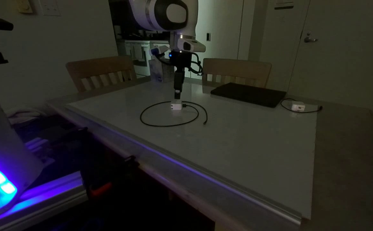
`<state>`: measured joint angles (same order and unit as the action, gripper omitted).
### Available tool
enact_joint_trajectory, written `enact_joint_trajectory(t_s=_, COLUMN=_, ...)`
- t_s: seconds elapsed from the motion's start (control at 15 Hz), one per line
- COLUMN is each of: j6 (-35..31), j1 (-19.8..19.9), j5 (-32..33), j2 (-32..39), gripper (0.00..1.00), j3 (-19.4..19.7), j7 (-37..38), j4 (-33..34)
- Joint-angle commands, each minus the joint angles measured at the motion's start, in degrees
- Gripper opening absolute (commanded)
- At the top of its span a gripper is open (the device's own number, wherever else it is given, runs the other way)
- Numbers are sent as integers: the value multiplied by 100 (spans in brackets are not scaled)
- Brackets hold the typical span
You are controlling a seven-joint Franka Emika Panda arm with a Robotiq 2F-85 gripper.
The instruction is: Straighten the cable
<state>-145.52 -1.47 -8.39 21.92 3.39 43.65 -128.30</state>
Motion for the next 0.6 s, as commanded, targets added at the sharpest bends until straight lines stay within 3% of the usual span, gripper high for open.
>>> enact_joint_trajectory(t_s=0.0, j6=223, j1=95, j5=-244, j2=260, gripper=100, j3=9, j7=-250, j4=274)
enact_joint_trajectory(t_s=0.53, j6=439, j1=139, j5=-684, j2=655, gripper=100, j3=-25, j7=-467, j4=375)
